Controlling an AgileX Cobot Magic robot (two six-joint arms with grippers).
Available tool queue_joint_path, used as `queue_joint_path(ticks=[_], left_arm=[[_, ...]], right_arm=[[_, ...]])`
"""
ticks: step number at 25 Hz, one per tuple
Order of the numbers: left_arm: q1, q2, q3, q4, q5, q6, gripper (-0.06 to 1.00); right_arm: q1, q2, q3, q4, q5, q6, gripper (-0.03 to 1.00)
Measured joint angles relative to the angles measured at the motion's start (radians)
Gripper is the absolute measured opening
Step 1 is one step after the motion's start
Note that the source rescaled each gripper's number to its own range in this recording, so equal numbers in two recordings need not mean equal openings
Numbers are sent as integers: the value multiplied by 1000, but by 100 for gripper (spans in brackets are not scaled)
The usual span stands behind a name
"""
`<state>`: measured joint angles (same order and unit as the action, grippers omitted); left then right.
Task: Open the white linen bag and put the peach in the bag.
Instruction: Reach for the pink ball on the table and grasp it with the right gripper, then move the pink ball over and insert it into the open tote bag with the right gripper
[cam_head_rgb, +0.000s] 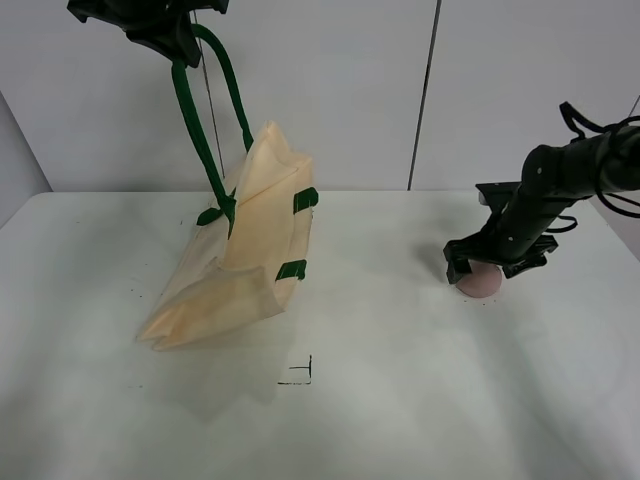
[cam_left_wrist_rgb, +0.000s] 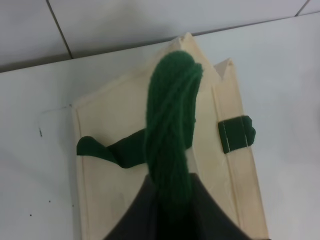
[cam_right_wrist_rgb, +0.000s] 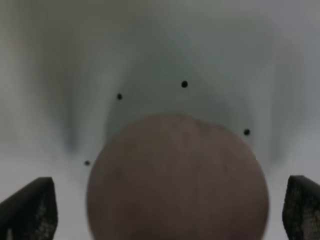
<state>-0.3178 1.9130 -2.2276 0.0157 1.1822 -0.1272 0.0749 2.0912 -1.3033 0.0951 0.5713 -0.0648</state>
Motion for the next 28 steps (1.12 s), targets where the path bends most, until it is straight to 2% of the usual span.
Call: queue_joint_path(ticks=[2, 4, 5, 7, 8, 9, 10, 14, 21, 24, 28], left_arm=[[0, 0, 0, -1, 0, 0, 0], [0, 0, 0, -1, 0, 0, 0], [0, 0, 0, -1, 0, 0, 0], [0, 0, 0, -1, 0, 0, 0], [0, 0, 0, -1, 0, 0, 0], [0, 0, 0, -1, 0, 0, 0], [0, 0, 0, -1, 0, 0, 0], [0, 0, 0, -1, 0, 0, 0], [0, -2, 0, -1, 0, 0, 0], [0, -8, 0, 0, 0, 0, 0], [0, -14, 0, 1, 0, 0, 0]], right_arm=[[0, 17, 0, 0, -15, 1, 99], [0, 22, 0, 0, -19, 1, 87], [0, 22, 0, 0, -19, 1, 74], [0, 21, 0, 0, -19, 1, 35], [0, 18, -3, 1, -19, 1, 19], [0, 10, -7, 4, -18, 1, 8], [0, 2, -14, 6, -12, 1, 2], [0, -26, -103, 45, 101, -33, 0], [39, -66, -455, 233, 402, -145, 0], [106, -66, -569, 310, 432, -156, 0], [233, -67, -623, 382, 395, -157, 0]])
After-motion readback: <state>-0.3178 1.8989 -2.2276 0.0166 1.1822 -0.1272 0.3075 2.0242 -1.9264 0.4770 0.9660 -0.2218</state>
